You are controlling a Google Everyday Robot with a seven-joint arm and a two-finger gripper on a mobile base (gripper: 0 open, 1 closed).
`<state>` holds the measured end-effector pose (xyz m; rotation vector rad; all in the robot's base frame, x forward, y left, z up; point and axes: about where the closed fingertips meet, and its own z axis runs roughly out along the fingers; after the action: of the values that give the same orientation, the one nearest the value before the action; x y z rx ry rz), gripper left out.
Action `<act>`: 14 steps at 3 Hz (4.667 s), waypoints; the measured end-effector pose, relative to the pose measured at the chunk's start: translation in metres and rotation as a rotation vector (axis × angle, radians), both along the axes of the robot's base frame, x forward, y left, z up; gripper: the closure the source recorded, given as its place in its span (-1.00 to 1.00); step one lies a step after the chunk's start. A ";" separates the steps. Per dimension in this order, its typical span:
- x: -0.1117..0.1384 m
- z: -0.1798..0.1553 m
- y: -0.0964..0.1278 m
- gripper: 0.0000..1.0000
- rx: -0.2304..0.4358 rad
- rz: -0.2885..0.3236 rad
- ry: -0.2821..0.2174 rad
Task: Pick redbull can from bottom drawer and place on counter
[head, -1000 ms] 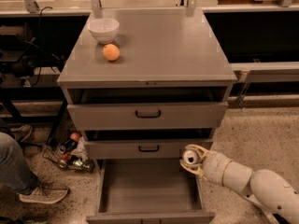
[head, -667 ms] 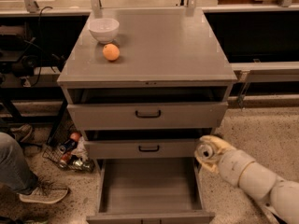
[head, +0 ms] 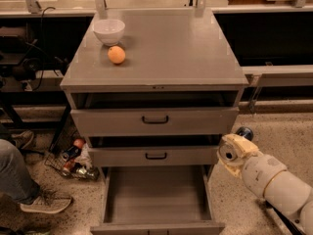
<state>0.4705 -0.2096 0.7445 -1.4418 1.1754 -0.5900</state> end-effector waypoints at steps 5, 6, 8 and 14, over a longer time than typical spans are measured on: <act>0.070 0.115 -0.075 1.00 -0.286 -0.053 -0.377; 0.086 0.138 -0.076 1.00 -0.383 0.016 -0.455; 0.163 0.194 -0.039 1.00 -0.732 0.317 -0.628; 0.244 0.158 0.039 1.00 -1.401 0.814 -0.618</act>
Offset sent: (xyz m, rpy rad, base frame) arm 0.0839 -0.1003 0.1182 -0.2977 -0.3951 -0.0924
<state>0.7146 -0.1701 0.9023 -2.3663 -0.5638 -1.2080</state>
